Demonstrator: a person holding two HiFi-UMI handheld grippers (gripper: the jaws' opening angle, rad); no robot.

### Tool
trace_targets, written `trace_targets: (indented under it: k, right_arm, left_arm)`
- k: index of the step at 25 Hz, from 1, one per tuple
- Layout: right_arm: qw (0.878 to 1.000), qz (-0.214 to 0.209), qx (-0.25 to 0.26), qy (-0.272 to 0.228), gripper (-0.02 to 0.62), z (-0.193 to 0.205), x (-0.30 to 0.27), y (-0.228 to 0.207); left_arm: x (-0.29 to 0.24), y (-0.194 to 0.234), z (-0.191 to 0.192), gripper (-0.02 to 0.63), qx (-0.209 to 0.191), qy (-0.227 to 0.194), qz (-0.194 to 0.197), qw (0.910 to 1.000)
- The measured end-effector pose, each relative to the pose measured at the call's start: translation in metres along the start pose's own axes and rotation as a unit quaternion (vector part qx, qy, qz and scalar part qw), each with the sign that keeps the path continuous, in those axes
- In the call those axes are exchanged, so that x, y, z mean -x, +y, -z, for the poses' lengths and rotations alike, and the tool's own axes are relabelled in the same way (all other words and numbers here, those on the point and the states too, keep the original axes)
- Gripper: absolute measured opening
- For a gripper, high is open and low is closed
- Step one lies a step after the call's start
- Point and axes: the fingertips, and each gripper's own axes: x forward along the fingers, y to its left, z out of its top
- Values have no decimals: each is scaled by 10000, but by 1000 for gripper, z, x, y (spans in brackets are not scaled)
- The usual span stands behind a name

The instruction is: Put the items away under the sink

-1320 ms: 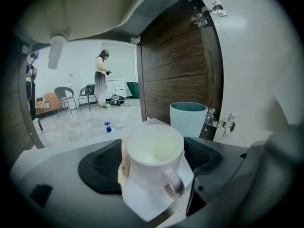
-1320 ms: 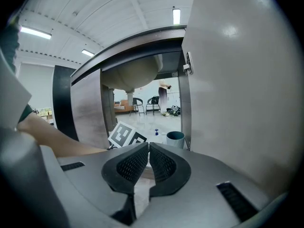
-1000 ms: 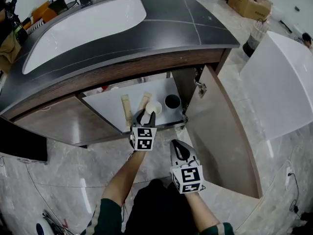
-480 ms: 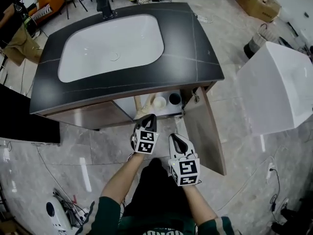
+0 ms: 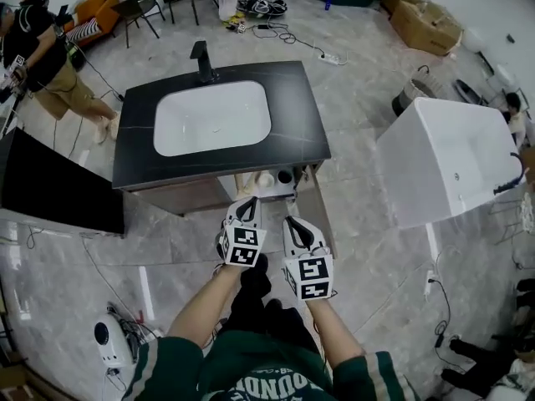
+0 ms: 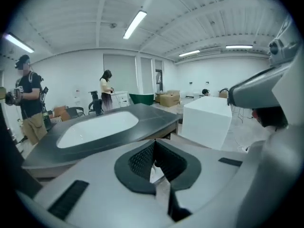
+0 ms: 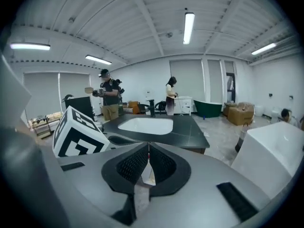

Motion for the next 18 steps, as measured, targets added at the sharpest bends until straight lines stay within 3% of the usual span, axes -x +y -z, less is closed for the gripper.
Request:
trace_targets:
  k: [2,6,13,18]
  right_arm:
    - [9996,-2,289,-16,43,-42,32,10]
    - [9994,-184,189,-227,43,-92,83,36]
    - [9982,-340,348,-344,43,-122,132,67]
    - [9978,-426,345,-365,41,-128,137,80]
  left_arm:
    - [36,-7,-43,11,87,-94,31,9999]
    - [107,-16,-91,11,28,-165,29,9999]
    - [189,-27,-121,11,-87,-314,57,9995]
    - [210,-19,-122,11,-82,-328,12,9994]
